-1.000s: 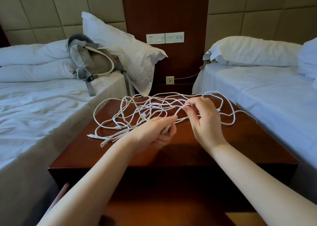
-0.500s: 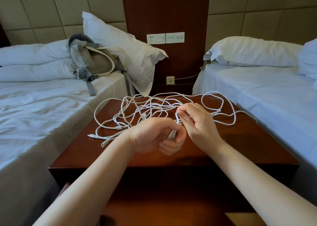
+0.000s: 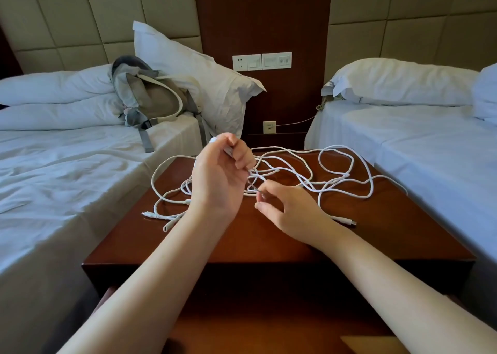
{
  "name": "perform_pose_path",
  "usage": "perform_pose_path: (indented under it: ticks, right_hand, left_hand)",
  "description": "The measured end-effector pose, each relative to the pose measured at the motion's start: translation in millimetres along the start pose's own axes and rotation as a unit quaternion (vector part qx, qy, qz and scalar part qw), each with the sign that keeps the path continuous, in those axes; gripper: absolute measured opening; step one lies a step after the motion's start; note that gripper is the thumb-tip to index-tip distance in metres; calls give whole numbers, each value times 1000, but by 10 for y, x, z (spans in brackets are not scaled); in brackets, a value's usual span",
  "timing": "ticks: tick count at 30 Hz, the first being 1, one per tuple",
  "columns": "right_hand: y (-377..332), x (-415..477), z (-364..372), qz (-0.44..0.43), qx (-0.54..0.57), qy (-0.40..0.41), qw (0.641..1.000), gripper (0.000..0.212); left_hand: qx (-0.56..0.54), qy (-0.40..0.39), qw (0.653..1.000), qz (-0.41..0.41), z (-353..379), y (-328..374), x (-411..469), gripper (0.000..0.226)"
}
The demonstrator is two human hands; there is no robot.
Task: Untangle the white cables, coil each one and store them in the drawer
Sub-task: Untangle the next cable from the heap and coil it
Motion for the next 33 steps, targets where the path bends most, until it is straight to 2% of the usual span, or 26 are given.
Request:
perform_pose_path:
  ticks: [5, 7, 8, 10, 11, 13, 14, 15, 17, 19, 20, 21, 24, 26, 27, 28, 31, 32, 33]
  right_hand:
    - [73, 43, -22, -3, -22, 33, 999, 20]
    - [67, 48, -63, -3, -32, 73, 997, 21]
    - [48, 44, -100, -19, -35, 104, 994, 21]
    - [36, 28, -188, -38, -38, 160, 986, 23]
    - [49, 22, -239, -34, -40, 187, 981, 24]
    - [49, 4, -338, -35, -55, 239, 969, 26]
    - [14, -9, -374, -49, -66, 262, 962, 27]
    - [-37, -26, -395, -70, -73, 278, 955, 28]
    - [-128, -65, -414, -109, -60, 295, 947, 27]
    - [-168, -96, -440, -131, -40, 305, 943, 23]
    - [-169, -107, -458, -135, -38, 311, 940, 21]
    - [-162, -113, -481, -136, -39, 319, 937, 20]
    - [-132, -118, -555, -134, -38, 347, 928, 21]
    - [-116, -111, -593, -132, -30, 359, 923, 22]
    - [-106, -108, -608, -129, -26, 364, 922, 22]
    - [-96, -105, -626, -124, -22, 369, 921, 23]
    - [-94, -103, -657, -123, -20, 378, 917, 23]
    - [-97, -99, -653, -123, -19, 376, 918, 24]
    - [-99, -88, -643, -119, -18, 371, 921, 26]
  left_hand:
    - [50, 72, 985, 152, -116, 357, 77, 13]
    - [171, 127, 953, 214, -247, 427, 87, 14]
    - [264, 149, 919, 254, -292, 445, 67, 15]
    - [434, 153, 819, 344, -275, 441, -26, 17]
    - [494, 131, 764, 393, -220, 413, -84, 16]
    - [570, 89, 679, 453, -90, 354, -160, 13]
    - [617, 76, 641, 451, -32, 329, -154, 12]
    - [675, 62, 606, 416, 20, 296, -121, 12]
    - [782, 72, 549, 287, -35, 183, -20, 23]
    - [825, 49, 510, 236, -63, 103, -19, 22]
    - [819, 38, 522, 236, -64, 84, -37, 18]
    - [802, 27, 551, 230, -68, 72, -46, 16]
    - [721, -4, 679, 137, -124, -14, -12, 34]
    - [665, -52, 742, 68, -61, -54, -32, 43]
    - [650, -85, 754, 38, -10, -96, -63, 47]
    - [648, -117, 752, 15, 30, -140, -93, 48]
    - [668, -182, 721, -17, 81, -256, -147, 40]
    - [662, -194, 724, -17, 103, -267, -171, 39]
    - [638, -200, 743, -30, 124, -276, -206, 38]
Point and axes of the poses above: each hand's wrist, its own x-axis towards the middle knuckle, its own z-axis out of the palm, y = z × x, the point moved 7 cm from there along x, towards the middle knuckle, and after that the axes turned 9 degrees about y, right-handed, at the moved point
